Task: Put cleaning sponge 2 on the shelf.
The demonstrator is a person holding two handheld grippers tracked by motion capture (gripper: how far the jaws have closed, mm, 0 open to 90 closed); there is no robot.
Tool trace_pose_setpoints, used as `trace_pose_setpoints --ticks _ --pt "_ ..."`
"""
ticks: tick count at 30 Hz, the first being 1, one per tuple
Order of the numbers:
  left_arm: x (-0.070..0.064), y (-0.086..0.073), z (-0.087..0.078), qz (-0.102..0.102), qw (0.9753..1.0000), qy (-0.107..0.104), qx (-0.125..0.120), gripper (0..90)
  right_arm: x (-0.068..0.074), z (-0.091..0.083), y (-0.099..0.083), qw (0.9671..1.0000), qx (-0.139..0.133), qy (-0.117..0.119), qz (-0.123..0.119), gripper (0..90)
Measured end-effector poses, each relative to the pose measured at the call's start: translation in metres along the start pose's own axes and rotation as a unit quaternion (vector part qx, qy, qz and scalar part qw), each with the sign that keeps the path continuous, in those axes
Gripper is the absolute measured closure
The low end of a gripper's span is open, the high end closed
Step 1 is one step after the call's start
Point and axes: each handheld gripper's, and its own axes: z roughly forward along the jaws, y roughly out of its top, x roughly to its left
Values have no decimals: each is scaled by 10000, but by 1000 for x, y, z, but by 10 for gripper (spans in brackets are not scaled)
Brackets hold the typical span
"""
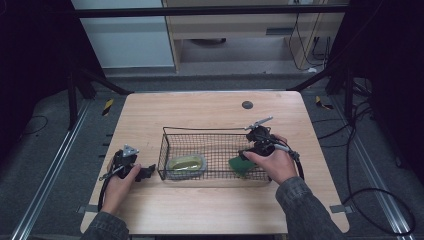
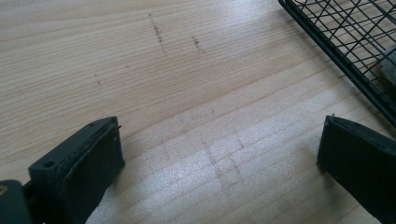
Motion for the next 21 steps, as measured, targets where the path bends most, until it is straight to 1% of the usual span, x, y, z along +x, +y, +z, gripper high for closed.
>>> trace_pose_setpoints --ticks 3,5,8,11,15,16,17,18,21 --pt "0 0 0 -16 10000 1 -13 0 -1 -1 0 10000 -73 18 42 146" --pt "0 0 0 -2 10000 0 -1 0 -3 -3 0 9997 -216 26 78 106" --pt "0 0 0 -11 10000 1 -11 0 -5 -6 0 9991 -426 51 45 72" --pt "0 0 0 -5 10000 2 -5 0 -7 -10 -1 9982 -589 93 26 69" --pt "0 0 0 -8 10000 2 -9 0 -11 -17 -4 9971 -754 51 50 65" --pt "0 0 0 -22 10000 2 -21 0 -13 -19 -5 9967 -805 27 83 69" --pt "0 0 0 -3 10000 2 -5 0 -18 -23 -8 9961 -875 -53 121 88" --pt "0 0 0 -3 10000 2 -5 0 -18 -23 -8 9961 -875 -53 121 88" --pt "0 0 0 -4 10000 1 -5 0 -27 -30 -14 9945 -1017 -169 171 97"
